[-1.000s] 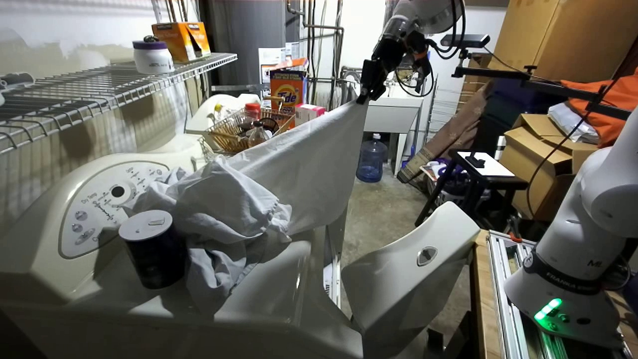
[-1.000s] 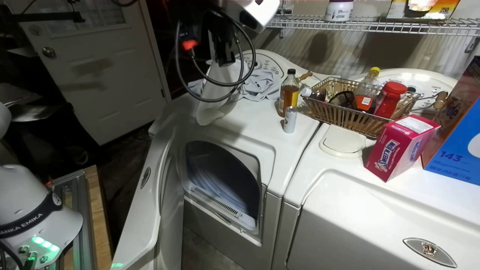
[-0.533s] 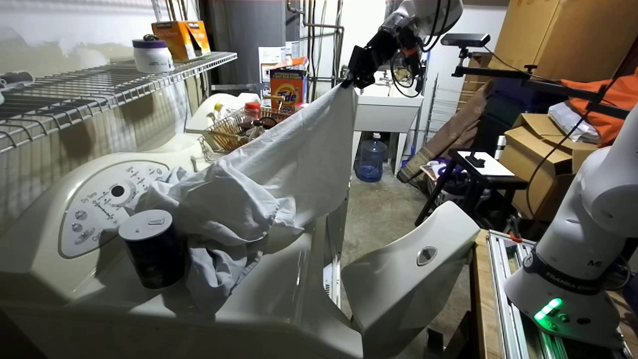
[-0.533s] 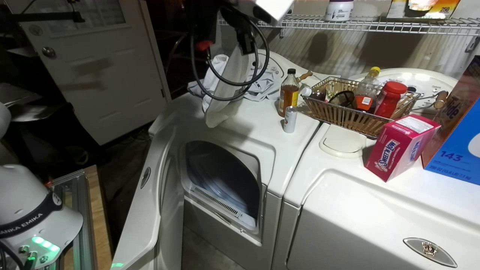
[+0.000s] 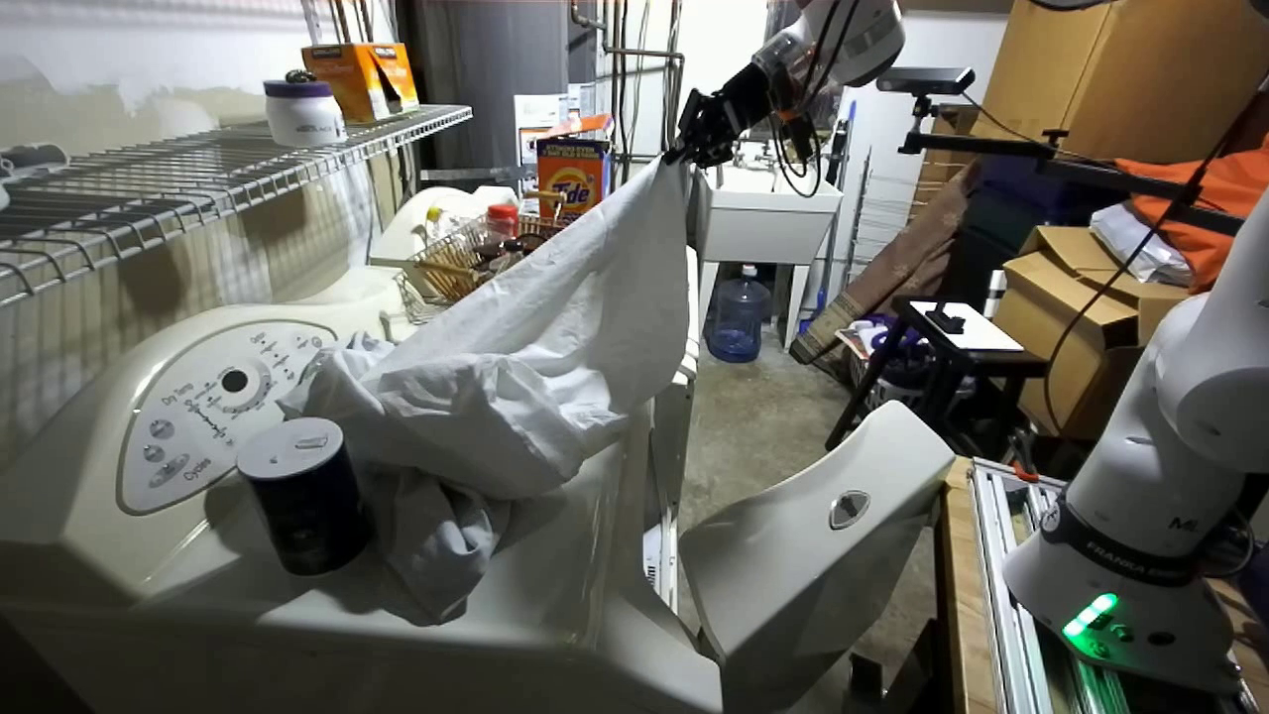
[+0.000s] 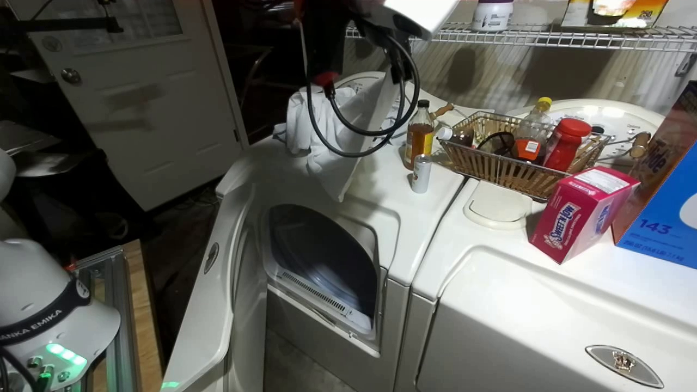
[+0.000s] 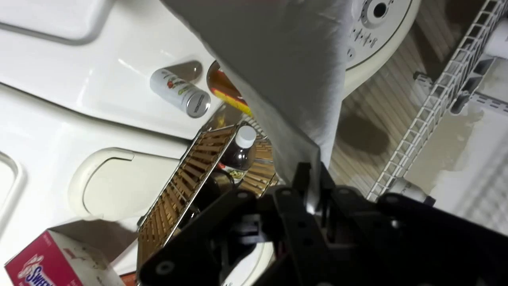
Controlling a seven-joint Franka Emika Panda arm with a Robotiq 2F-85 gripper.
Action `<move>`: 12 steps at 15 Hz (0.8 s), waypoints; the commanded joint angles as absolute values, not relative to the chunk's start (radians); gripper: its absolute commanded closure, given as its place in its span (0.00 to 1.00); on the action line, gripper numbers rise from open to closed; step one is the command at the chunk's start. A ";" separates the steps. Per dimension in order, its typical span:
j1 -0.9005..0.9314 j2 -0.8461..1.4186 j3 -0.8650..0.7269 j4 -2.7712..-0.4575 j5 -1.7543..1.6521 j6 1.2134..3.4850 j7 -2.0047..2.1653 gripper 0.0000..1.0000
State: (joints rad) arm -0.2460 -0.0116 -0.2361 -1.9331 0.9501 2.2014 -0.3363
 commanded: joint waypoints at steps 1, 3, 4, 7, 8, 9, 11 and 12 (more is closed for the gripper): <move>-0.246 0.010 -0.241 -1.918 0.992 2.272 -0.350 0.99; -0.248 0.015 -0.242 -1.917 0.990 2.302 -0.348 0.99; -0.249 0.017 -0.242 -1.916 0.990 2.316 -0.348 0.99; -0.251 0.023 -0.244 -1.910 0.988 2.351 -0.351 0.99; -0.249 0.024 -0.242 -1.905 0.988 2.359 -0.359 0.99; -0.245 0.024 -0.238 -1.899 0.988 2.364 -0.369 0.99; -0.226 0.017 -0.218 -1.879 0.994 2.340 -0.370 0.99; -0.213 0.012 -0.204 -1.869 0.998 2.322 -0.360 0.99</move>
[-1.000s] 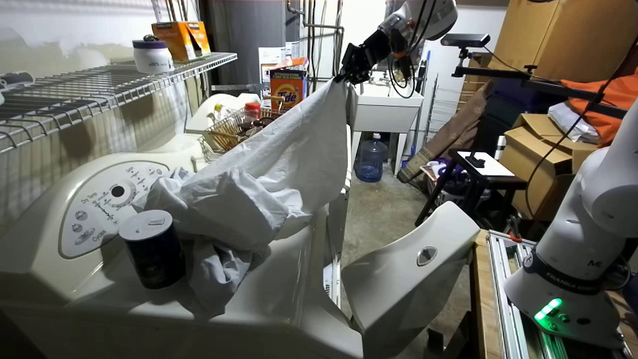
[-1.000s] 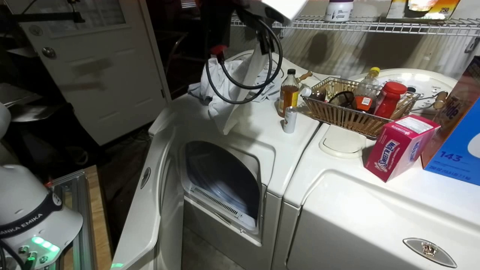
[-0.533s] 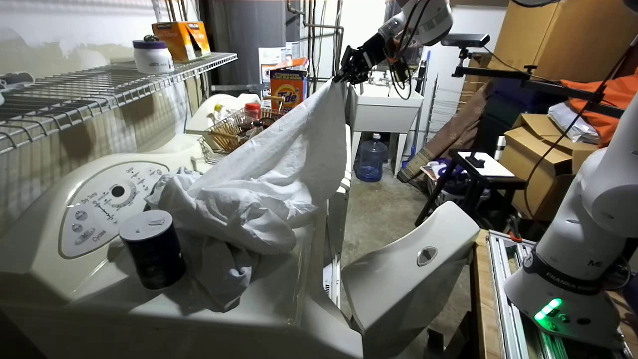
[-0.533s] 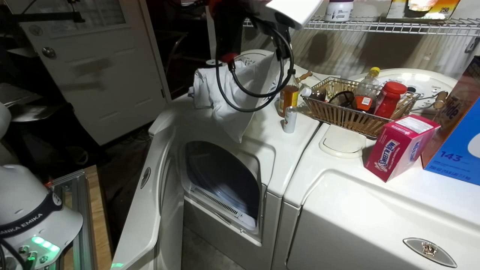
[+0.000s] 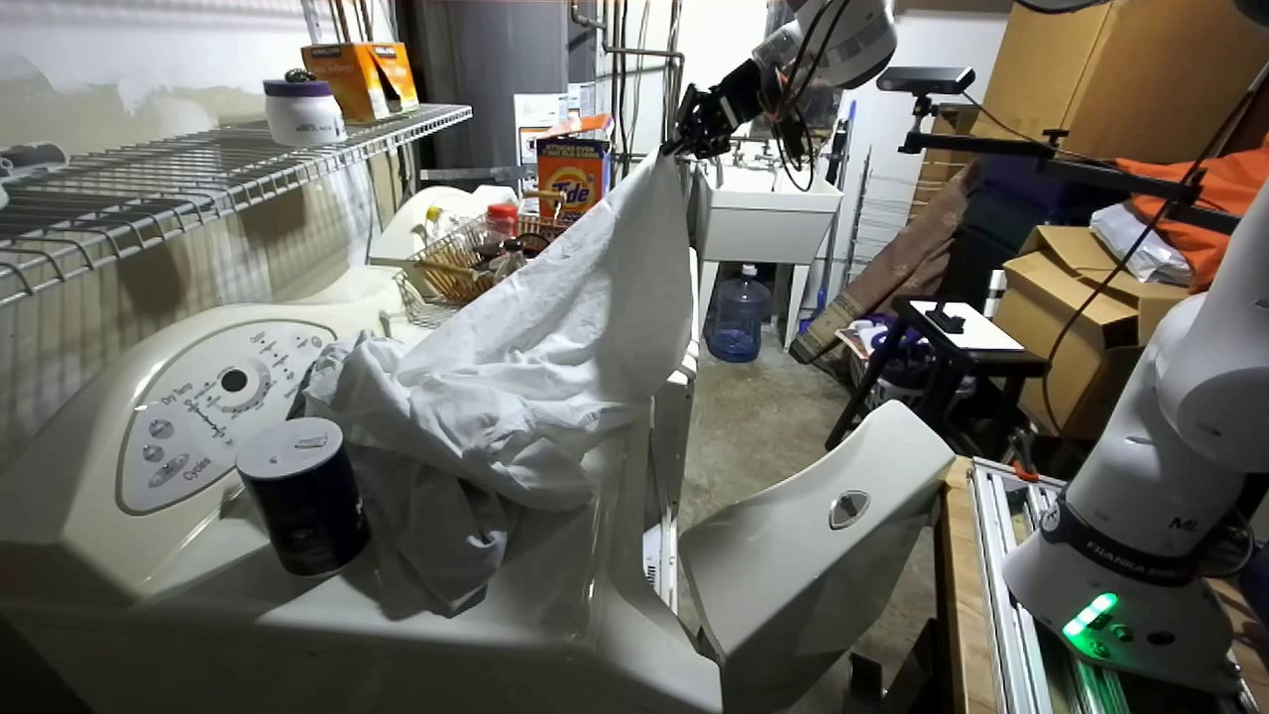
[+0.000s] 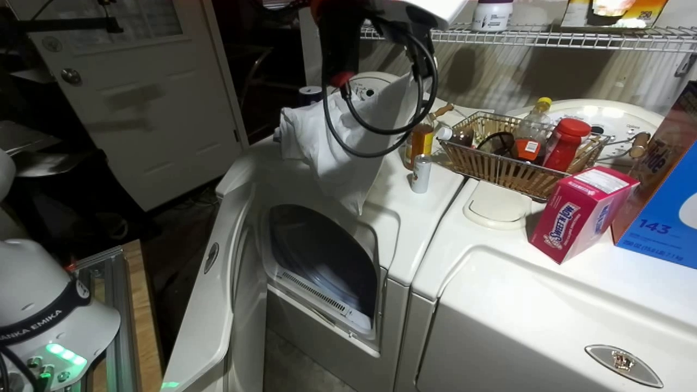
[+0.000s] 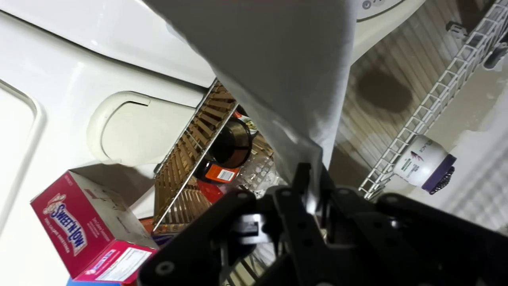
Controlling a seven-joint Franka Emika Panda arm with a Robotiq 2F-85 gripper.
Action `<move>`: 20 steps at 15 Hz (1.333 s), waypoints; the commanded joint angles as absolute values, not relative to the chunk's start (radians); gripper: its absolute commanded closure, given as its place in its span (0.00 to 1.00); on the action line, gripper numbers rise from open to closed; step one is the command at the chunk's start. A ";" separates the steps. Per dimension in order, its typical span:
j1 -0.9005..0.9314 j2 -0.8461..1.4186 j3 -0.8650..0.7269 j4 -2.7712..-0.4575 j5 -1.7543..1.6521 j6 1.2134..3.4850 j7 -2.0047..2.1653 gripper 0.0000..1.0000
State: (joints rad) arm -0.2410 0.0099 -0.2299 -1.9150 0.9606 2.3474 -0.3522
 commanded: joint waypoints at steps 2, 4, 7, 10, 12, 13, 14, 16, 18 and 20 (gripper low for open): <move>-0.177 0.008 -0.166 -1.840 0.991 2.313 -0.349 0.99; -0.134 0.002 -0.123 -1.802 1.009 2.278 -0.330 0.99; -0.063 0.020 -0.053 -1.723 1.045 2.214 -0.292 0.99; 0.007 0.080 0.016 -1.637 1.060 2.218 -0.241 0.99; 0.047 0.139 0.058 -1.588 1.062 2.254 -0.206 0.99; 0.062 0.170 0.074 -1.562 1.056 2.270 -0.193 0.99; 0.075 0.202 0.088 -1.543 1.051 2.303 -0.191 0.99; 0.096 0.283 0.108 -1.491 1.041 2.385 -0.188 0.99; 0.106 0.362 0.125 -1.430 1.039 2.443 -0.177 0.99; 0.112 0.430 0.139 -1.373 1.024 2.456 -0.154 0.99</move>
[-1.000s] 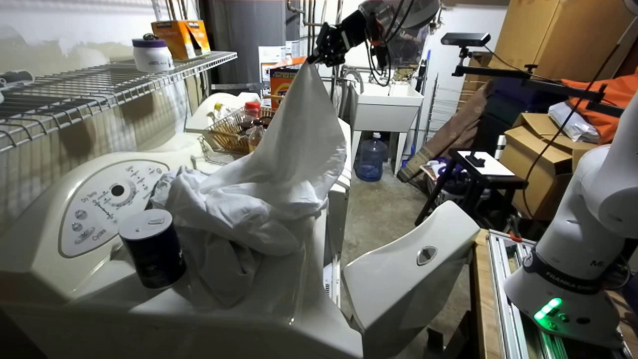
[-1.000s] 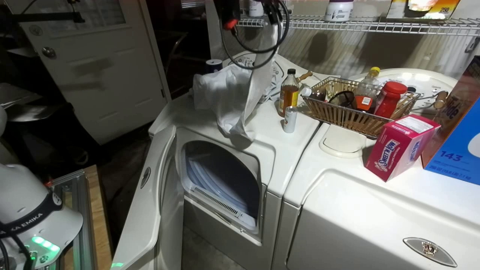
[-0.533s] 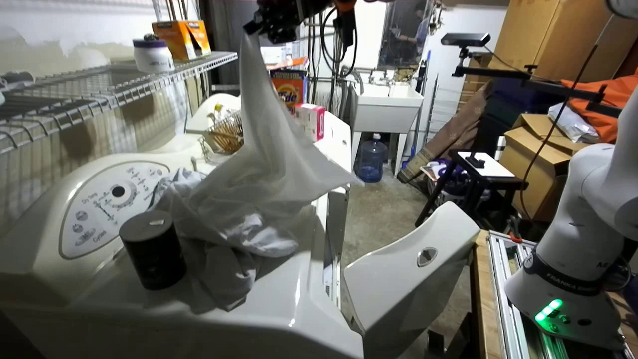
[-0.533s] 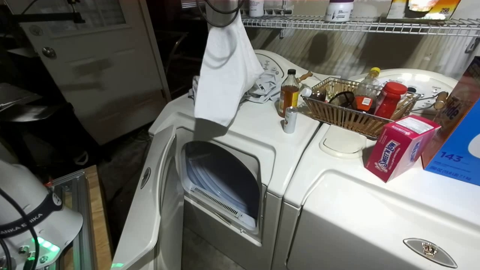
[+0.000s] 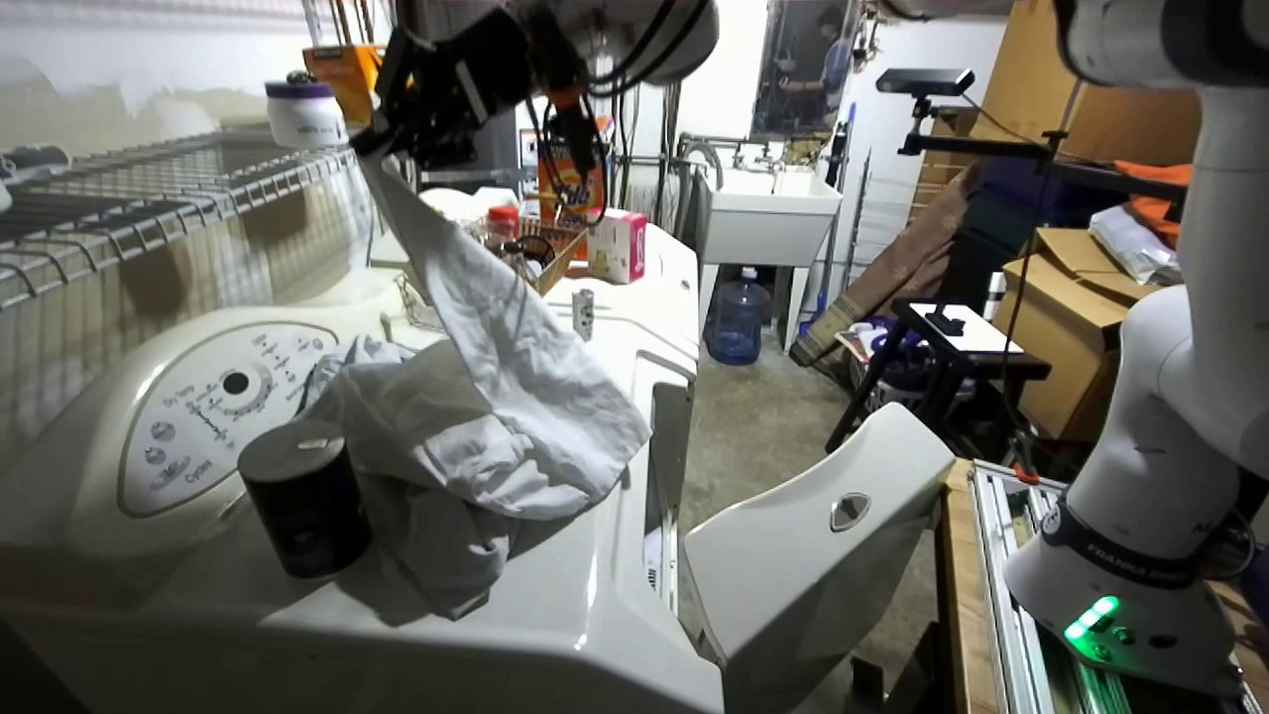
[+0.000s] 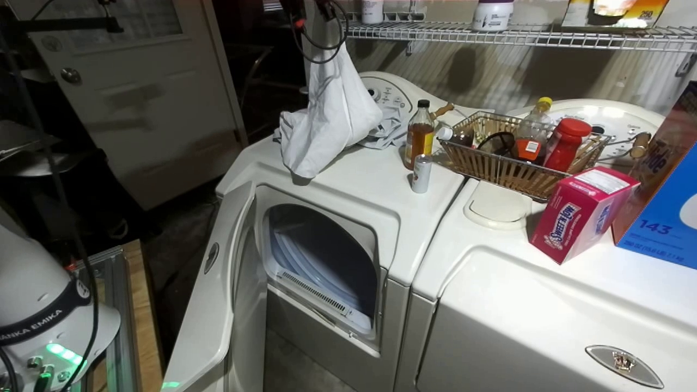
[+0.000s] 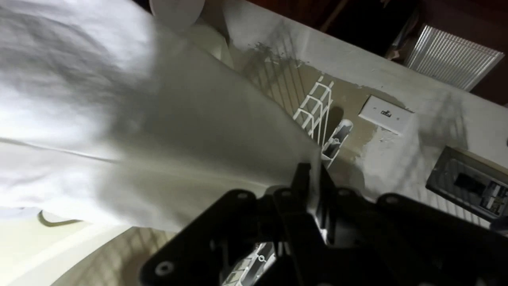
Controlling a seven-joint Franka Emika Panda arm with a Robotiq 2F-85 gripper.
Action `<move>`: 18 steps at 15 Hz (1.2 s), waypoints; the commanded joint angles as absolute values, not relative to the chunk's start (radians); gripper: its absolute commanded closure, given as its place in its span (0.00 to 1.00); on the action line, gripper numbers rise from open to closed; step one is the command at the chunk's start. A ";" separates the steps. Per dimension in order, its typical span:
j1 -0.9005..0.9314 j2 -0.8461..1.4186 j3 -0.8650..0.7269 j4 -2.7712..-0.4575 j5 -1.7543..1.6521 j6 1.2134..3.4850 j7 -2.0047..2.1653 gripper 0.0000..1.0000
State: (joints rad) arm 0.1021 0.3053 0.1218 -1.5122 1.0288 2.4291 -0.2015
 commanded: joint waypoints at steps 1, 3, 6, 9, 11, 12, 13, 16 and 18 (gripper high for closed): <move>0.115 0.461 0.144 -1.348 1.014 2.450 -0.141 0.99; 0.128 0.518 0.153 -1.311 0.995 2.446 -0.118 0.99; 0.150 0.582 0.158 -1.277 0.967 2.451 -0.084 0.99; 0.168 0.629 0.157 -1.262 0.938 2.452 -0.052 0.99; 0.181 0.653 0.153 -1.263 0.903 2.466 -0.035 0.99; 0.183 0.666 0.155 -1.259 0.890 2.475 -0.034 0.99; 0.186 0.677 0.157 -1.257 0.878 2.496 -0.036 0.99; 0.194 0.716 0.164 -1.244 0.846 2.605 -0.060 0.99; 0.197 0.736 0.165 -1.238 0.811 2.657 -0.052 0.99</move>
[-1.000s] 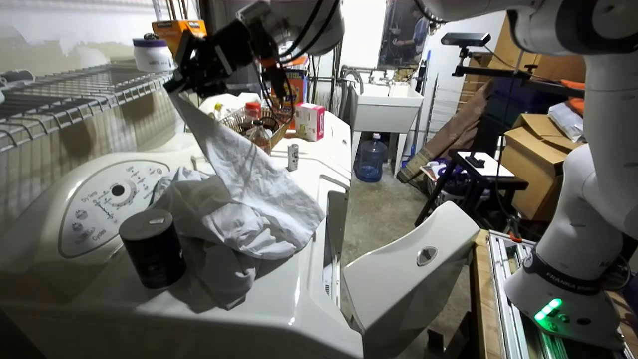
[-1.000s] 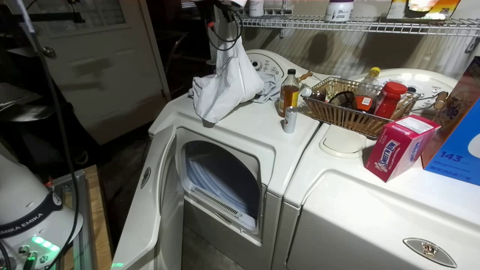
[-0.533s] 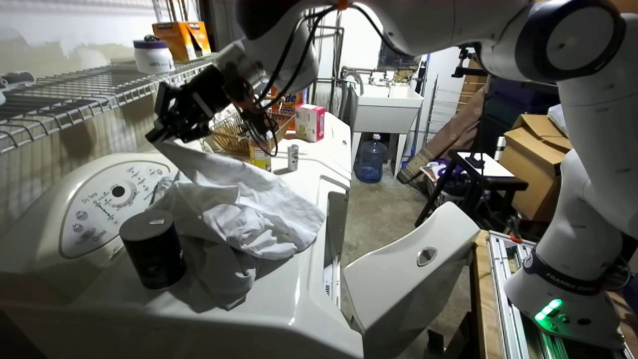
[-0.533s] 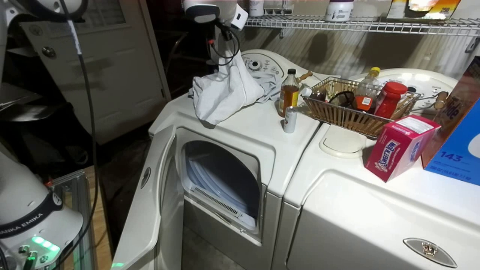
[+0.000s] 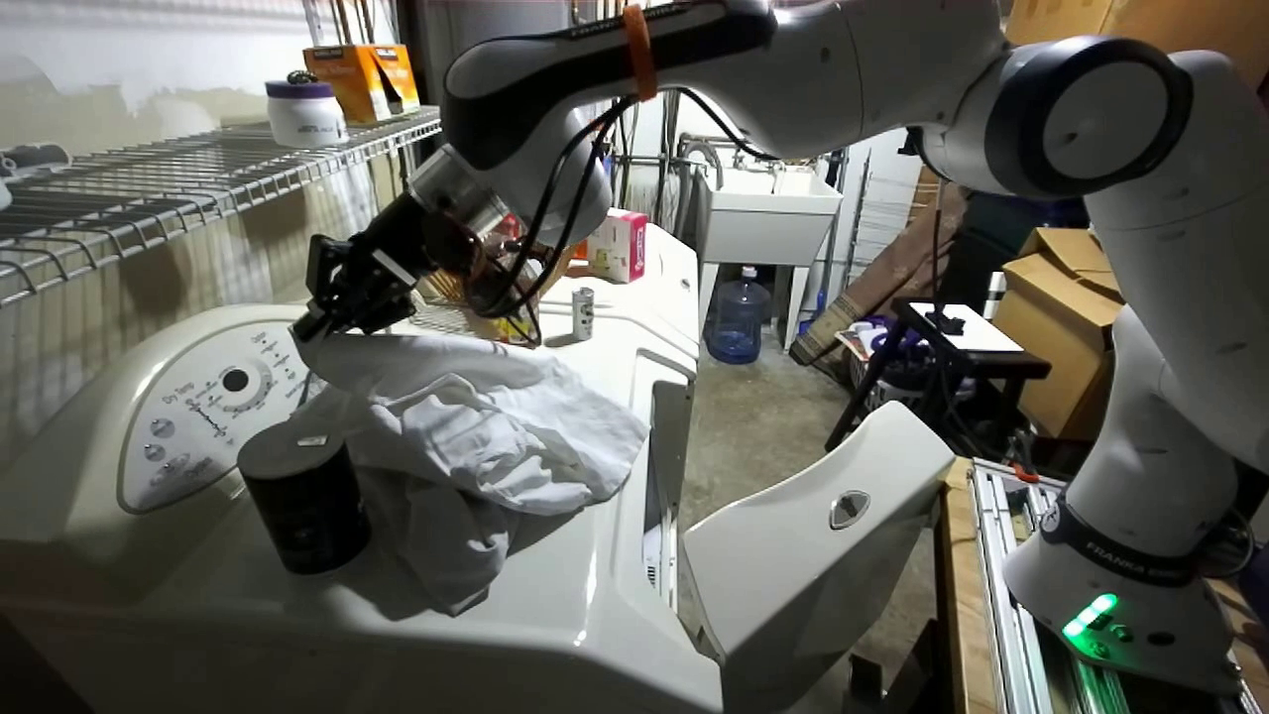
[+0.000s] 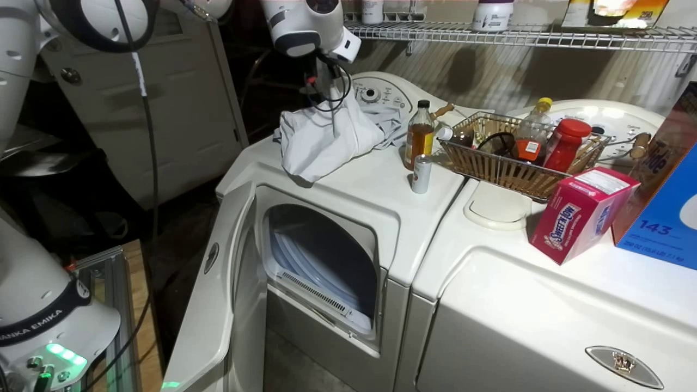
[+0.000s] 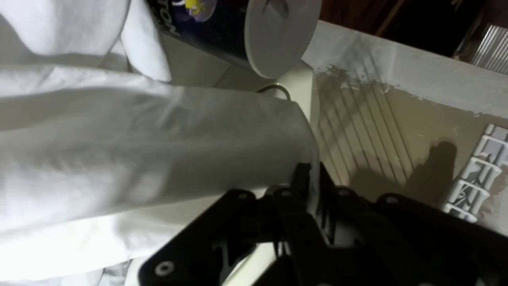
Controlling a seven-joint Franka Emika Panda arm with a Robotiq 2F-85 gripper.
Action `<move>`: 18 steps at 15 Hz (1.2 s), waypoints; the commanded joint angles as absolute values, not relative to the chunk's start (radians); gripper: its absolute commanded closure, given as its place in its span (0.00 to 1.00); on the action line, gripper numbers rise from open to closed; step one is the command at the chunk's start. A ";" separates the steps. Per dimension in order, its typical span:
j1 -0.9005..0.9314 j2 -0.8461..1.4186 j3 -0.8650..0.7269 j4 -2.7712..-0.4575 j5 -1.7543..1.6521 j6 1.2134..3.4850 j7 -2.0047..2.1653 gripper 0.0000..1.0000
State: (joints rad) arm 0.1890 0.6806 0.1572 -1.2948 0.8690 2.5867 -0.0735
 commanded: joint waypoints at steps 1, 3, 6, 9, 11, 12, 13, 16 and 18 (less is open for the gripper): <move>0.199 0.745 0.165 -1.238 0.788 2.675 -0.046 0.99; 0.197 0.757 0.173 -1.244 0.757 2.679 -0.025 0.99; 0.200 0.780 0.176 -1.251 0.705 2.668 -0.008 0.99; 0.199 0.785 0.182 -1.252 0.657 2.660 0.027 0.62; 0.213 0.757 0.162 -1.263 0.600 2.677 0.061 0.48; 0.220 0.738 0.151 -1.268 0.562 2.681 0.083 0.42; 0.223 0.717 0.144 -1.275 0.523 2.686 0.099 0.34; 0.225 0.629 0.127 -1.315 0.410 2.653 0.177 0.13; 0.230 0.545 0.105 -1.370 0.357 2.551 0.273 0.00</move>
State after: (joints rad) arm 0.2126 0.6698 0.1477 -1.2747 0.4418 2.6580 0.1392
